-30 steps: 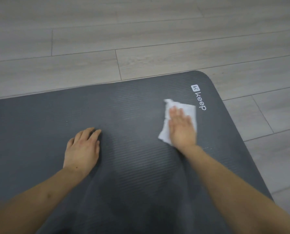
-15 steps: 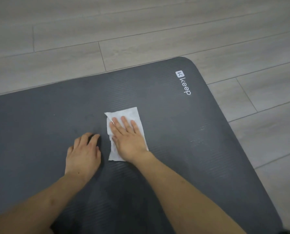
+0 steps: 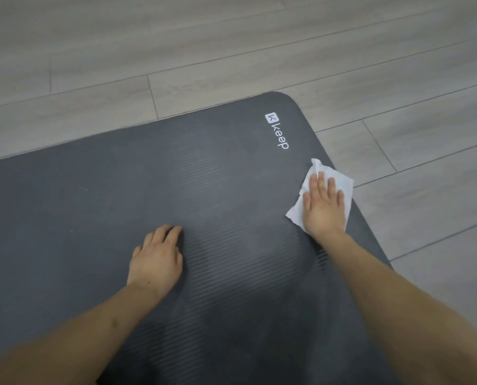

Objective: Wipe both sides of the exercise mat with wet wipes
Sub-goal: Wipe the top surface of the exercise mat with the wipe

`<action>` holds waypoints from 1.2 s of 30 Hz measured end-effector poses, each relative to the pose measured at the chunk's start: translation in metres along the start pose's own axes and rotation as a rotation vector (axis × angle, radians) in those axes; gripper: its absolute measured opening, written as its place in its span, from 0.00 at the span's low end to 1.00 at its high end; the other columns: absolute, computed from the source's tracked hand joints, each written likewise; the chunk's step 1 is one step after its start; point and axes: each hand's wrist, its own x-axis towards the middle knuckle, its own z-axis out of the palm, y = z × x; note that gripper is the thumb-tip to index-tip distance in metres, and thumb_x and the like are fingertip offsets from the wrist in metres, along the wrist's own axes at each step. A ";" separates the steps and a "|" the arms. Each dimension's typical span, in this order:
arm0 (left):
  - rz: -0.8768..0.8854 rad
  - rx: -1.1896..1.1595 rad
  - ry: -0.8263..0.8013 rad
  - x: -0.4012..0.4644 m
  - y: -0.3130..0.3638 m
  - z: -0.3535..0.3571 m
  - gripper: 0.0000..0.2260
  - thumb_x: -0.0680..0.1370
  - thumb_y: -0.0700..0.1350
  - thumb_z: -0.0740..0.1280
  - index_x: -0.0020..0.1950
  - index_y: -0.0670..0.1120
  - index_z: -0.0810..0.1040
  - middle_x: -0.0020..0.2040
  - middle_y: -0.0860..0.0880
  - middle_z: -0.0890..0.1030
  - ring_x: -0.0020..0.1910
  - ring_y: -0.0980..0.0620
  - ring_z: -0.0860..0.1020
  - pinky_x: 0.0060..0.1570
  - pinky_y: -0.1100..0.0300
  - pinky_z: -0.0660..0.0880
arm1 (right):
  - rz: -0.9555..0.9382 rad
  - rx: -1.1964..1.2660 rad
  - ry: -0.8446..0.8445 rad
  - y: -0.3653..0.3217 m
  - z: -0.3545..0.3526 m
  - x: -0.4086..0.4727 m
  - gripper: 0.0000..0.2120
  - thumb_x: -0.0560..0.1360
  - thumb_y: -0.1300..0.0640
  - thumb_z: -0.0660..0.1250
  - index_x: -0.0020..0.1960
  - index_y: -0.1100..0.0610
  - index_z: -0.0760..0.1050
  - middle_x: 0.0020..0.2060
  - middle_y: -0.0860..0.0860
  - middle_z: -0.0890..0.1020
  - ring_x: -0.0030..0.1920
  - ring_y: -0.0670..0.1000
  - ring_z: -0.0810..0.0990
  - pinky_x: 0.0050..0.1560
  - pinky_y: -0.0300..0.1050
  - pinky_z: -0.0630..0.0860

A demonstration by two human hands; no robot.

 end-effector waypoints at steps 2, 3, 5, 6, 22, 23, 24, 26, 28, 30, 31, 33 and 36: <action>0.023 -0.015 0.001 0.002 0.012 0.001 0.22 0.82 0.46 0.59 0.77 0.51 0.67 0.74 0.51 0.68 0.71 0.46 0.68 0.66 0.45 0.71 | -0.058 0.020 -0.006 -0.030 0.014 -0.023 0.31 0.84 0.45 0.38 0.85 0.53 0.46 0.84 0.51 0.51 0.83 0.57 0.48 0.80 0.61 0.46; 0.028 -0.023 0.000 0.003 0.016 0.001 0.22 0.82 0.46 0.59 0.77 0.51 0.67 0.75 0.51 0.68 0.71 0.46 0.68 0.66 0.45 0.70 | -0.135 0.020 -0.022 -0.051 0.023 -0.038 0.32 0.84 0.45 0.39 0.85 0.55 0.49 0.84 0.53 0.54 0.83 0.60 0.51 0.80 0.62 0.48; 0.026 -0.023 -0.003 0.003 0.019 0.000 0.22 0.82 0.46 0.59 0.77 0.51 0.66 0.75 0.51 0.67 0.71 0.47 0.67 0.66 0.45 0.70 | -0.370 -0.010 -0.032 -0.101 0.046 -0.074 0.31 0.84 0.46 0.39 0.84 0.56 0.49 0.83 0.53 0.55 0.83 0.61 0.52 0.80 0.64 0.49; 0.020 -0.013 -0.003 0.003 0.019 -0.001 0.22 0.82 0.46 0.58 0.77 0.51 0.66 0.75 0.51 0.67 0.72 0.47 0.67 0.66 0.46 0.70 | -0.495 -0.033 -0.048 -0.125 0.055 -0.094 0.30 0.84 0.47 0.38 0.84 0.55 0.46 0.84 0.51 0.52 0.83 0.60 0.48 0.81 0.63 0.46; -0.035 0.059 -0.025 0.000 0.015 0.001 0.22 0.81 0.46 0.60 0.76 0.49 0.68 0.72 0.49 0.70 0.70 0.45 0.68 0.64 0.43 0.70 | -0.032 0.016 -0.005 0.066 -0.008 -0.020 0.29 0.86 0.46 0.40 0.85 0.52 0.41 0.84 0.48 0.44 0.83 0.52 0.42 0.82 0.53 0.44; -0.030 0.053 -0.028 0.000 0.019 0.003 0.22 0.81 0.46 0.60 0.76 0.50 0.67 0.72 0.49 0.70 0.71 0.45 0.68 0.65 0.44 0.70 | -0.016 0.020 -0.001 0.061 -0.005 -0.022 0.29 0.86 0.47 0.40 0.85 0.53 0.42 0.84 0.49 0.45 0.83 0.53 0.42 0.82 0.53 0.43; -0.021 0.048 -0.024 -0.001 0.022 0.006 0.22 0.81 0.47 0.60 0.76 0.50 0.67 0.73 0.50 0.70 0.71 0.46 0.68 0.65 0.44 0.70 | 0.005 0.023 0.010 0.054 -0.001 -0.024 0.29 0.86 0.47 0.40 0.85 0.54 0.42 0.84 0.49 0.45 0.83 0.53 0.42 0.82 0.54 0.42; -0.003 0.045 -0.006 -0.002 0.025 0.009 0.22 0.81 0.47 0.59 0.76 0.50 0.67 0.74 0.51 0.69 0.71 0.47 0.67 0.65 0.45 0.70 | 0.034 0.028 0.036 0.036 0.004 -0.025 0.29 0.86 0.46 0.40 0.85 0.54 0.42 0.84 0.49 0.43 0.83 0.53 0.41 0.82 0.54 0.40; -0.002 0.036 0.004 -0.001 0.021 0.009 0.22 0.82 0.46 0.60 0.76 0.50 0.68 0.75 0.51 0.68 0.72 0.47 0.67 0.66 0.45 0.70 | 0.002 0.037 0.038 0.015 0.008 -0.024 0.29 0.86 0.46 0.40 0.85 0.54 0.42 0.84 0.48 0.43 0.83 0.53 0.40 0.82 0.54 0.39; -0.005 0.028 0.012 0.000 0.011 0.009 0.21 0.82 0.46 0.60 0.76 0.50 0.68 0.75 0.50 0.67 0.73 0.47 0.66 0.66 0.44 0.70 | -0.076 0.024 0.044 -0.012 0.014 -0.022 0.29 0.86 0.47 0.41 0.85 0.53 0.42 0.84 0.48 0.44 0.83 0.54 0.41 0.82 0.54 0.40; -0.013 0.024 0.015 0.000 0.004 0.008 0.21 0.82 0.46 0.60 0.76 0.49 0.68 0.75 0.50 0.67 0.73 0.47 0.66 0.67 0.44 0.70 | -0.126 0.015 0.047 -0.029 0.016 -0.021 0.29 0.86 0.47 0.41 0.85 0.53 0.42 0.84 0.48 0.44 0.83 0.54 0.42 0.82 0.55 0.41; -0.037 0.009 0.019 0.000 -0.011 0.006 0.21 0.81 0.46 0.60 0.76 0.49 0.68 0.76 0.49 0.66 0.73 0.46 0.66 0.67 0.43 0.69 | -0.238 0.014 0.038 -0.074 0.023 -0.023 0.29 0.86 0.48 0.42 0.85 0.52 0.41 0.84 0.47 0.43 0.83 0.54 0.41 0.82 0.55 0.41; -0.084 -0.014 0.019 0.000 -0.040 0.000 0.22 0.81 0.46 0.60 0.76 0.49 0.68 0.76 0.49 0.66 0.73 0.45 0.66 0.67 0.43 0.69 | -0.426 0.017 -0.012 -0.162 0.039 -0.046 0.28 0.87 0.48 0.42 0.85 0.52 0.43 0.84 0.47 0.43 0.83 0.53 0.40 0.82 0.54 0.39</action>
